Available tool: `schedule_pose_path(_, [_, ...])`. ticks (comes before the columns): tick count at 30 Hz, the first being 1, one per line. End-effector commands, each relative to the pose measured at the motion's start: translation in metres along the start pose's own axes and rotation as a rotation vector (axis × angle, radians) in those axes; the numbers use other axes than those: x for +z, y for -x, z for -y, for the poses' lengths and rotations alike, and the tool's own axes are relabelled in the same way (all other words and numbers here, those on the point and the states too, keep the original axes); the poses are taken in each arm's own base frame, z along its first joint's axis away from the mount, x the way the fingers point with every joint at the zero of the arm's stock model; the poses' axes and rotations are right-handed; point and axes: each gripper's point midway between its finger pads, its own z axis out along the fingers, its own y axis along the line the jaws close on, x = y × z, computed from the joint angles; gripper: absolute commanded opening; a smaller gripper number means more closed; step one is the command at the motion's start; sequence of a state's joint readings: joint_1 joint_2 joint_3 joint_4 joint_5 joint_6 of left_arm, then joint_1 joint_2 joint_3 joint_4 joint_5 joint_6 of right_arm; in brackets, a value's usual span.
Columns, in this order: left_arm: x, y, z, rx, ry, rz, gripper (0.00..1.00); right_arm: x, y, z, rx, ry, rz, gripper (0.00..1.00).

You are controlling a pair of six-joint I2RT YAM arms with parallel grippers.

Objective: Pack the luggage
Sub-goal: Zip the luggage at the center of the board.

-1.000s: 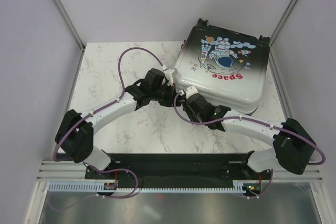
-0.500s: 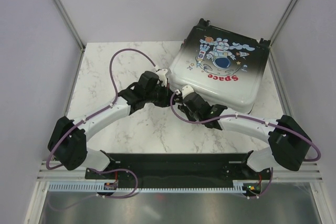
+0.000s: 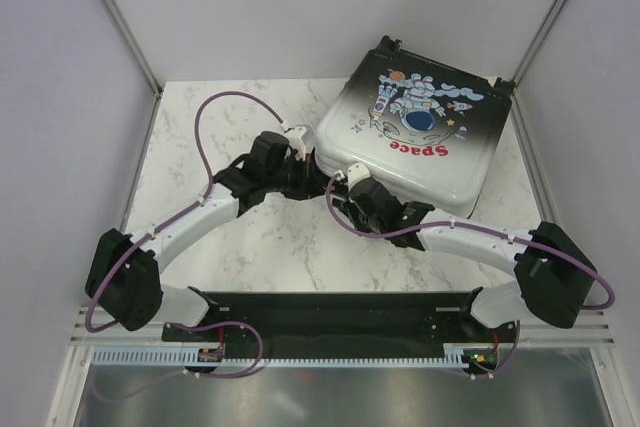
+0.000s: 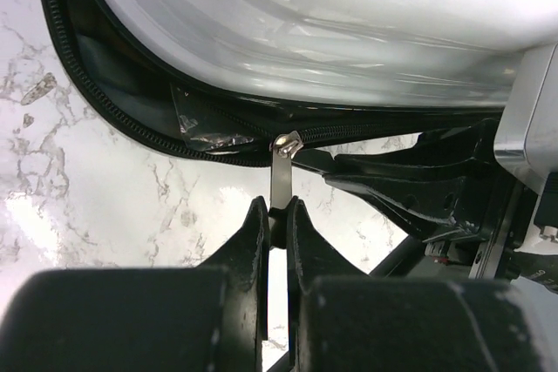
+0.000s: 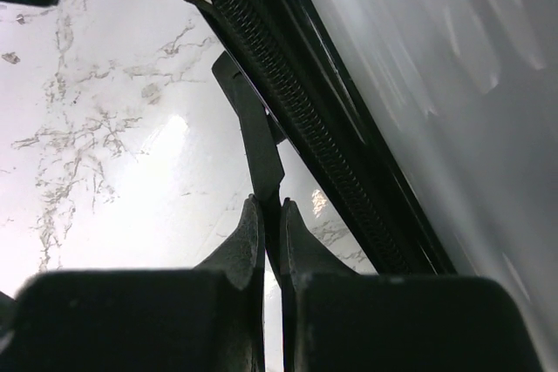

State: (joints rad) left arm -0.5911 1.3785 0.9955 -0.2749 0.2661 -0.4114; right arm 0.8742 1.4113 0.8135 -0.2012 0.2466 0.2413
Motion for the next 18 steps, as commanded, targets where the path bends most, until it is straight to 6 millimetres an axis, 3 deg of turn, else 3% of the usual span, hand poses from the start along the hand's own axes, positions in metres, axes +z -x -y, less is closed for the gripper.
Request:
schedule_pose_path(1, [-0.053, 0.006, -0.029, 0.004, 0.134, 0.032, 0.02, -0.014, -0.079, 0.069, 0.124, -0.322, -0.255, 0.00])
schedule_pose_path(11, [-0.069, -0.004, -0.063, -0.049, 0.271, 0.056, 0.02, -0.013, -0.082, 0.069, 0.123, -0.325, -0.274, 0.00])
schedule_pose_path(14, [-0.067, -0.005, -0.059, -0.050, 0.247, 0.054, 0.02, -0.012, -0.082, 0.068, 0.118, -0.316, -0.276, 0.00])
schedule_pose_path(17, [-0.064, 0.002, -0.043, -0.032, 0.154, 0.086, 0.02, -0.012, -0.081, 0.066, 0.117, -0.303, -0.277, 0.00])
schedule_pose_path(18, [-0.060, 0.005, -0.029, -0.019, 0.067, 0.107, 0.02, -0.012, -0.078, 0.065, 0.117, -0.297, -0.270, 0.00])
